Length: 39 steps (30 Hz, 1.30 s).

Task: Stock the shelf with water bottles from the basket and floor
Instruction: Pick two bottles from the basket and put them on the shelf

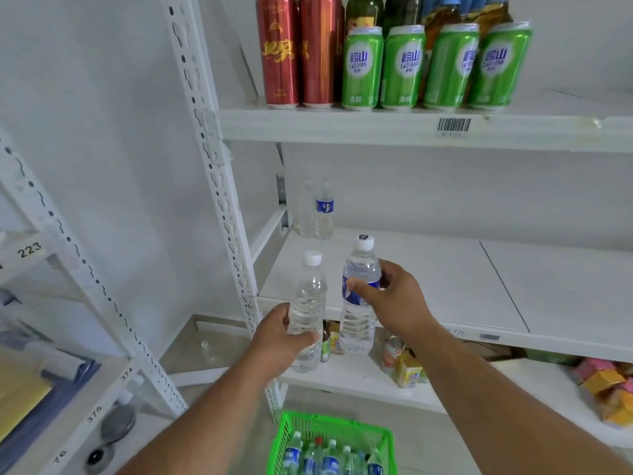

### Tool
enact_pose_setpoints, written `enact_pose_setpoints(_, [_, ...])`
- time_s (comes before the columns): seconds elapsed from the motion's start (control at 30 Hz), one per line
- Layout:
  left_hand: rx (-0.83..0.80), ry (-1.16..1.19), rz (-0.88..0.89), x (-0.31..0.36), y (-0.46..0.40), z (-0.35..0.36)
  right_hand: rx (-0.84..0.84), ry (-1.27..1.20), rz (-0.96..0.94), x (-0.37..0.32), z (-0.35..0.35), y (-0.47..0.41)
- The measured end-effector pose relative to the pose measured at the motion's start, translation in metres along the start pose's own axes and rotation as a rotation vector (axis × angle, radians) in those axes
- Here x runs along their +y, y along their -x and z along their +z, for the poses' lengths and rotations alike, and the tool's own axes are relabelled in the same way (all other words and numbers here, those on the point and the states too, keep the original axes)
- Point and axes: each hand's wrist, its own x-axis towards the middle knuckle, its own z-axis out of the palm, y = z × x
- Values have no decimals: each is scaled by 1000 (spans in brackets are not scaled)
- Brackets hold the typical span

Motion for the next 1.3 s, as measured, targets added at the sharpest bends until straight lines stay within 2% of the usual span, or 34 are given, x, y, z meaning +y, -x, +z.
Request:
enact_pose_setpoints(0.47, [56,-21,-7,25,-80,12,8,86,25,7,1,-90])
enact_pose_setpoints(0.97, [20,-122,34,16,-236,-24,28,118,158,16,66,-215])
enact_pose_setpoints(1.3, [127,-61,-12,4,-340,-12,-4,128,197,57,94,-316])
